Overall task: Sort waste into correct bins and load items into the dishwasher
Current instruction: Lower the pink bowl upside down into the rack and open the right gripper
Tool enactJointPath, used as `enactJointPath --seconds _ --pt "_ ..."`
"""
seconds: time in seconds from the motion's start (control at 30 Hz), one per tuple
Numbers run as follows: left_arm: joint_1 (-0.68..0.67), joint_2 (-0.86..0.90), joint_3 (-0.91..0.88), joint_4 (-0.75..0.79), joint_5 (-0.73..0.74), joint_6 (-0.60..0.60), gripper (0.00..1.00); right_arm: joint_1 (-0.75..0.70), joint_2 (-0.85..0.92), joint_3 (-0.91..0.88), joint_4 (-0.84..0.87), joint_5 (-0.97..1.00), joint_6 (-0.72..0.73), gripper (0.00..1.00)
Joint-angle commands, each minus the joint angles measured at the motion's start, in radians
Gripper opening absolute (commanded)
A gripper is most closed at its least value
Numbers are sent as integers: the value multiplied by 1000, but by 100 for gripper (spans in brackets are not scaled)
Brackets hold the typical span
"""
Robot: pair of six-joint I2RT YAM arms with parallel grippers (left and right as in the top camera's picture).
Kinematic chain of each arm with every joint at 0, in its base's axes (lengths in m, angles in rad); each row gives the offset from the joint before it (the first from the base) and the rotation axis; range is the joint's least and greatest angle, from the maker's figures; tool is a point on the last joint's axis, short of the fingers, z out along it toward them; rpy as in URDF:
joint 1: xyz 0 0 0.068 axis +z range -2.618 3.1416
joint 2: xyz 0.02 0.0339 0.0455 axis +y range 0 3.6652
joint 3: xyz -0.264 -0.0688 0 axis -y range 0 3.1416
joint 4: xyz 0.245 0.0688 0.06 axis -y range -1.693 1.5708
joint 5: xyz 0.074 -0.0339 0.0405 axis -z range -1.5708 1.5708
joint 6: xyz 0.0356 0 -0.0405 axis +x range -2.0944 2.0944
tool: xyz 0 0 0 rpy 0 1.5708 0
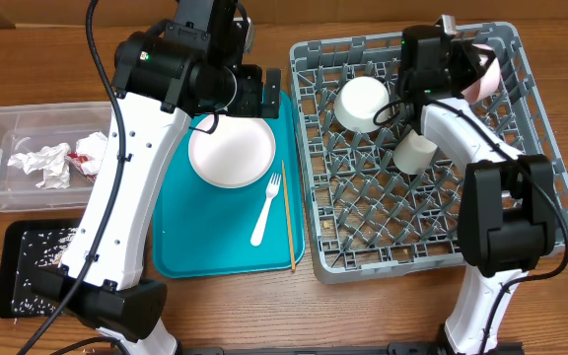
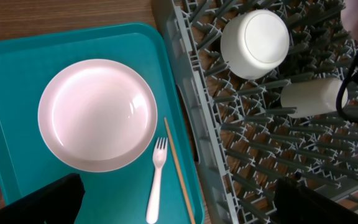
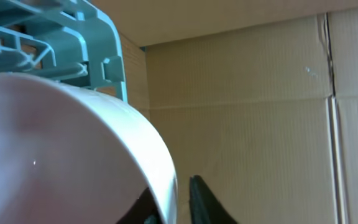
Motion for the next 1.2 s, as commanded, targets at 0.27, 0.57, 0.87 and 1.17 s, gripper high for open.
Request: enactJointPath --seconds 0.27,0.57,0.87,1.17 --pt "-1 -12 15 0 -6 13 100 32 6 10 7 88 8 56" --pt "-1 -12 15 0 -10 13 100 176 6 10 7 95 8 71" --pt "-1 -12 15 0 -10 13 100 251 6 10 65 127 51 81" --pt "-1 -12 15 0 -10 13 100 249 -123 10 170 158 119 82"
